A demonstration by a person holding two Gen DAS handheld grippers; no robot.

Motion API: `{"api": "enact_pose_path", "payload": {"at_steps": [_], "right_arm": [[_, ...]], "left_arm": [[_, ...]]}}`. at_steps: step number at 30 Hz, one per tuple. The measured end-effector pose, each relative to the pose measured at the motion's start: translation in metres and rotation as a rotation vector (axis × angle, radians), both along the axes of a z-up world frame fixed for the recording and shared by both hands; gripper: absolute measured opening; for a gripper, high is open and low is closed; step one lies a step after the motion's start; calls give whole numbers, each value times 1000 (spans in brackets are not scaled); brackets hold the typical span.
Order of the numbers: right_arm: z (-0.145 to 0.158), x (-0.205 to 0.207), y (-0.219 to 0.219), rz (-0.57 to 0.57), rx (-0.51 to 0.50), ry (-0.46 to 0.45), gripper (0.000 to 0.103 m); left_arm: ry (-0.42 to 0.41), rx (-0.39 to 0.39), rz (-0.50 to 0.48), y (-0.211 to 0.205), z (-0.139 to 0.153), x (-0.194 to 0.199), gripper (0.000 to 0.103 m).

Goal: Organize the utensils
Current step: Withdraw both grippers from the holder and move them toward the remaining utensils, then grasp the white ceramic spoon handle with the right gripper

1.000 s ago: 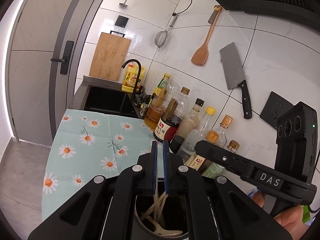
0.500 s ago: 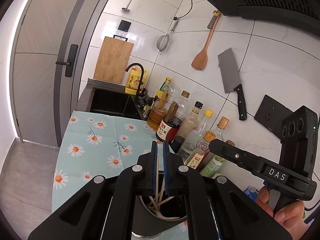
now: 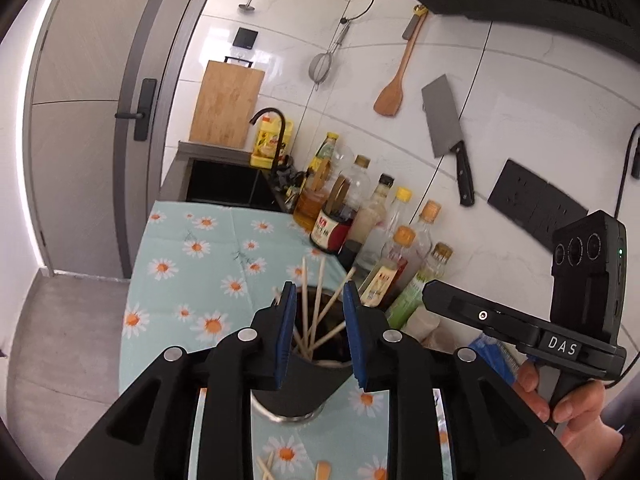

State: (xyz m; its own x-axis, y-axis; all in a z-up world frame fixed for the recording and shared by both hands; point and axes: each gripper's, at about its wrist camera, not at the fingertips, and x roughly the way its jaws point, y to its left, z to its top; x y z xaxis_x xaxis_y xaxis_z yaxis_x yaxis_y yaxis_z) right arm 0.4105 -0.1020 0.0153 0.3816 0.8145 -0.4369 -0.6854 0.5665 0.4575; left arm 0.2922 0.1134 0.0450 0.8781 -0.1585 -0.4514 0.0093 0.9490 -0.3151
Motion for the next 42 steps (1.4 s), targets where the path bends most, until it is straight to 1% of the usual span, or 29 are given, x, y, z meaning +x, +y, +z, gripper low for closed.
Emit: {"api": "enact_pose_path", "payload": {"at_steps": [3, 5, 6, 7, 8, 9, 13, 17, 19, 22, 25, 26, 27, 28, 32, 34, 38, 42], "right_arm": [[-12, -9, -4, 30, -10, 36, 33], [-22, -14, -7, 49, -12, 69, 37], [-26, -17, -8, 63, -9, 86, 39], [-30, -20, -9, 74, -7, 103, 43], [-36, -23, -10, 89, -8, 127, 45], [-42, -27, -11, 103, -9, 147, 45], [-67, -38, -14, 130, -11, 241, 46], [-92, -44, -15, 135, -6, 353, 46], [-103, -47, -17, 128, 5, 405, 46], [-124, -48, -17, 118, 24, 514, 46], [-143, -48, -15, 104, 14, 587, 46], [-149, -49, -14, 98, 15, 610, 46], [-155, -50, -13, 89, 6, 639, 46], [-160, -48, -12, 85, -2, 660, 46], [-183, -52, -3, 59, -58, 736, 46], [-193, -52, 0, 52, -64, 782, 46], [-214, -54, 7, 27, -106, 874, 46], [-224, -52, 11, 6, -107, 914, 46]], "left_arm": [[30, 16, 5, -5, -5, -14, 23], [62, 25, 8, -8, -11, -26, 24], [75, 27, 9, -10, -14, -32, 26], [89, 27, 10, -11, -18, -38, 31], [105, 26, 11, -12, -22, -44, 34], [118, 26, 14, -12, -25, -49, 37], [184, 34, 24, -13, -42, -69, 37], [254, 41, 6, -14, -58, -82, 38], [275, 38, -5, -14, -66, -85, 38], [314, 36, -23, -13, -79, -88, 38], [338, 41, -44, -12, -91, -89, 39], [348, 35, -51, -11, -96, -90, 40], [366, 30, -51, -9, -102, -89, 44], [377, 26, -51, -8, -106, -89, 47], [419, 11, -72, -1, -125, -88, 47], [444, 2, -77, 4, -133, -86, 47], [494, 32, -98, 6, -150, -84, 47], [531, 51, -117, 10, -163, -84, 47]]}}
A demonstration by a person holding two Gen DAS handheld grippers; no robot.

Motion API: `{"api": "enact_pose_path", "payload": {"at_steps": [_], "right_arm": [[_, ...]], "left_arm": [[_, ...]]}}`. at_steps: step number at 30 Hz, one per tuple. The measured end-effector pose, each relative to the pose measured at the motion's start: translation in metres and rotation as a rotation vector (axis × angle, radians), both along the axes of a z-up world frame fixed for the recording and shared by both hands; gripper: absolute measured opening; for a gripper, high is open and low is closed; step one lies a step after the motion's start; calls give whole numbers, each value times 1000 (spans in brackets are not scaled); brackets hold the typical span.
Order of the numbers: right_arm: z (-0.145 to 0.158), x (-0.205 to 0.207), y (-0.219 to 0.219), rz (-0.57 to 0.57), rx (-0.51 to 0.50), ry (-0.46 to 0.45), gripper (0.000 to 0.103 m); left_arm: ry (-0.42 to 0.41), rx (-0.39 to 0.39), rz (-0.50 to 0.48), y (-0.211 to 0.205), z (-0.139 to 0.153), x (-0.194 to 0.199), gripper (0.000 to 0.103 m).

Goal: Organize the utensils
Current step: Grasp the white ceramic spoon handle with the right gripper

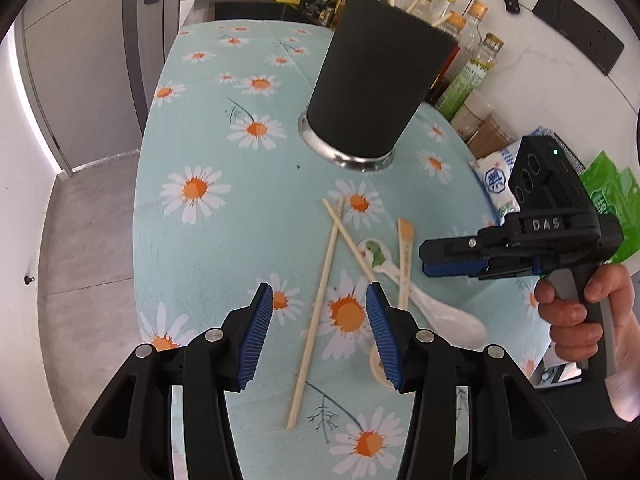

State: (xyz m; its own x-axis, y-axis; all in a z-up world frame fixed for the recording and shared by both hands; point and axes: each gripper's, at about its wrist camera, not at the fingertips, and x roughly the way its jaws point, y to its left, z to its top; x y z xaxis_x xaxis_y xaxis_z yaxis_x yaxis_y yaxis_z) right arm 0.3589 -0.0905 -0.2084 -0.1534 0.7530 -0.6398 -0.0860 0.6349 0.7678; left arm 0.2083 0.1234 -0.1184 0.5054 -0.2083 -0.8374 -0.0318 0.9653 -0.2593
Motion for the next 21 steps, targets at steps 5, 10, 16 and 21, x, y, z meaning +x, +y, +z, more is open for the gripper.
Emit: {"api": "enact_pose_path", "payload": {"at_steps": [5, 10, 16, 21], "right_arm": [[-2, 3, 8, -14, 2, 11, 44], [-7, 1, 18, -16, 6, 28, 37], [-9, -2, 23, -8, -25, 8, 21], [-17, -1, 32, -21, -37, 6, 10]], "left_arm": [[29, -8, -26, 5, -11, 1, 47], [32, -18, -41, 6, -14, 3, 47], [36, -26, -58, 7, -19, 3, 47], [44, -25, -80, 5, -22, 3, 47]]}}
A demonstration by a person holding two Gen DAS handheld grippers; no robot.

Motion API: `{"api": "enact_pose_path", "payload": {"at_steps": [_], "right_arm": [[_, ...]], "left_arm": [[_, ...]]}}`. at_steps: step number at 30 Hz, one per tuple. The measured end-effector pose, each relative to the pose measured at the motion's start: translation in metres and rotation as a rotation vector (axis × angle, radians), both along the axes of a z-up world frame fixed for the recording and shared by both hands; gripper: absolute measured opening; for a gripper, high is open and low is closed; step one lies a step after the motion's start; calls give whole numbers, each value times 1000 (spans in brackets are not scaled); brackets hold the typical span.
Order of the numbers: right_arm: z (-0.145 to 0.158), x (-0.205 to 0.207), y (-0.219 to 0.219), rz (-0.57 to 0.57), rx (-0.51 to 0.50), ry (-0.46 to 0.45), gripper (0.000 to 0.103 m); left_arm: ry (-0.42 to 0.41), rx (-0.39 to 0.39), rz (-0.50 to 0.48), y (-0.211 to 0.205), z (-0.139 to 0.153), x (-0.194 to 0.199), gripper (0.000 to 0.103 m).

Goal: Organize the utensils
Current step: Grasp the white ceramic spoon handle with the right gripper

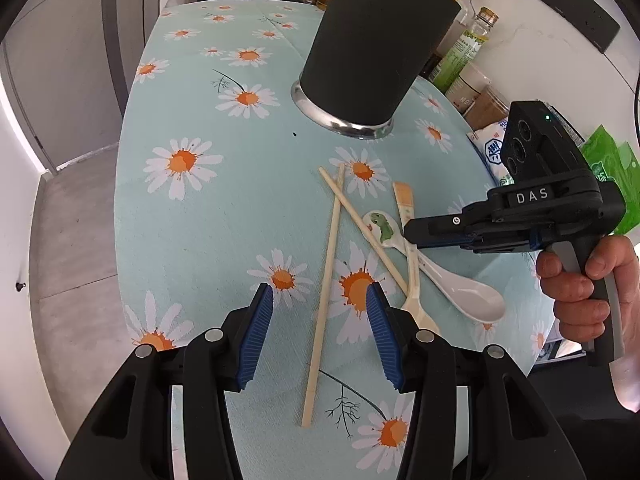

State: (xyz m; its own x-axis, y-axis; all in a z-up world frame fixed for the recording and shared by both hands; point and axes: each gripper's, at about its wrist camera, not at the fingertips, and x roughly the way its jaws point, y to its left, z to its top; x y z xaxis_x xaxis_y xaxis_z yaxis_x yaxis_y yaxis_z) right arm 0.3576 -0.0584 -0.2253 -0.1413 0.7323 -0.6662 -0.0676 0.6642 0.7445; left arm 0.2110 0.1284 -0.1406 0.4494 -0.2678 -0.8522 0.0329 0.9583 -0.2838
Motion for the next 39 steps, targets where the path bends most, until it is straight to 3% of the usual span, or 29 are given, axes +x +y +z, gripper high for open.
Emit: {"api": "enact_pose_path", "payload": {"at_steps": [9, 26, 37, 39], "right_arm": [[5, -9, -5, -14, 22, -23, 7], [65, -14, -40, 60, 42, -173, 5], [89, -17, -70, 88, 66, -229, 5], [93, -15, -77, 90, 70, -234, 5]], "left_arm": [[20, 25, -32, -2, -5, 4, 47], [105, 154, -92, -20, -9, 27, 45], [143, 28, -72, -41, 0, 46, 45], [161, -7, -56, -43, -2, 49, 39]]}}
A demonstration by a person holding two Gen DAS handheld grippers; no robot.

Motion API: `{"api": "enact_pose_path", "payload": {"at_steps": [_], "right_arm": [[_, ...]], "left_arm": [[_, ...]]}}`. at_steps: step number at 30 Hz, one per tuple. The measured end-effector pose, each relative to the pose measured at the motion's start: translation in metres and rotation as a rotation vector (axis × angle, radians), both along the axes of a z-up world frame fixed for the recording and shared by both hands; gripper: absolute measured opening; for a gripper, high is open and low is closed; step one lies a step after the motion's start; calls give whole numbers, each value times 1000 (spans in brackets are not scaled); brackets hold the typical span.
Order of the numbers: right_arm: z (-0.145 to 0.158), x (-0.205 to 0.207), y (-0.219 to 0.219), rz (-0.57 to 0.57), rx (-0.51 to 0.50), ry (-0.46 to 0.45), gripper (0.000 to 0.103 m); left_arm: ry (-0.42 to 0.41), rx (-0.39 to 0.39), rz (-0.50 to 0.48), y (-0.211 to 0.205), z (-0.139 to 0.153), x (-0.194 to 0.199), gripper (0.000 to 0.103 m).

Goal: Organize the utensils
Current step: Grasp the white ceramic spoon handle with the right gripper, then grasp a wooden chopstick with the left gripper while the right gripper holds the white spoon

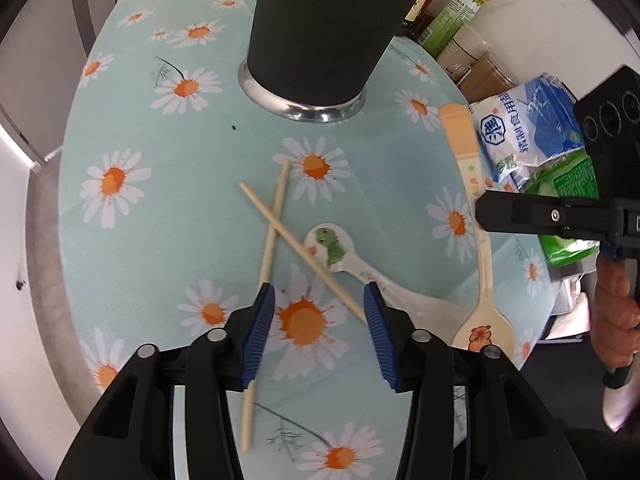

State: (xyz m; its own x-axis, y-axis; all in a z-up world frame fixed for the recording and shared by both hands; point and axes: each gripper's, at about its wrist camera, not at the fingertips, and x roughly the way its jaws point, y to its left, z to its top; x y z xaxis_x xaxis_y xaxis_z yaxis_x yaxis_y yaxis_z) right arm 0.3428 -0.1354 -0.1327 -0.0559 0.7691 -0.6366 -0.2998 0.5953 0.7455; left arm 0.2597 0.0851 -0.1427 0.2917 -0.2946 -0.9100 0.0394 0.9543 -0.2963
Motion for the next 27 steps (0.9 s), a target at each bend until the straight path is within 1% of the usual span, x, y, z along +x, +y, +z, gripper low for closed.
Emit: {"api": "enact_pose_path", "payload": {"at_steps": [2, 4, 7, 9, 13, 14, 17, 21, 23, 27], "right_arm": [[6, 2, -9, 3, 1, -8, 5], [11, 4, -15, 6, 3, -8, 5], [16, 6, -24, 14, 7, -14, 5], [18, 7, -25, 19, 10, -13, 5], [23, 8, -29, 37, 16, -15, 5], [19, 6, -23, 42, 16, -16, 5], [20, 6, -25, 55, 26, -20, 5], [18, 7, -26, 71, 44, -17, 5], [16, 6, -25, 80, 56, -18, 5], [17, 7, -29, 94, 83, -20, 5]], "left_arm": [[24, -34, 32, -1, -3, 2, 38], [43, -57, 60, -1, -7, 4, 33], [67, -75, 108, 0, -11, 5, 26], [82, -81, 137, 0, -14, 6, 25], [90, -67, 176, -2, -13, 9, 24], [93, -59, 184, -2, -12, 10, 24], [108, -21, 207, -8, -11, 16, 24], [150, 54, 216, -19, -12, 24, 23], [163, 72, 221, -22, -12, 28, 22], [187, 57, 246, -27, -13, 34, 11]]}}
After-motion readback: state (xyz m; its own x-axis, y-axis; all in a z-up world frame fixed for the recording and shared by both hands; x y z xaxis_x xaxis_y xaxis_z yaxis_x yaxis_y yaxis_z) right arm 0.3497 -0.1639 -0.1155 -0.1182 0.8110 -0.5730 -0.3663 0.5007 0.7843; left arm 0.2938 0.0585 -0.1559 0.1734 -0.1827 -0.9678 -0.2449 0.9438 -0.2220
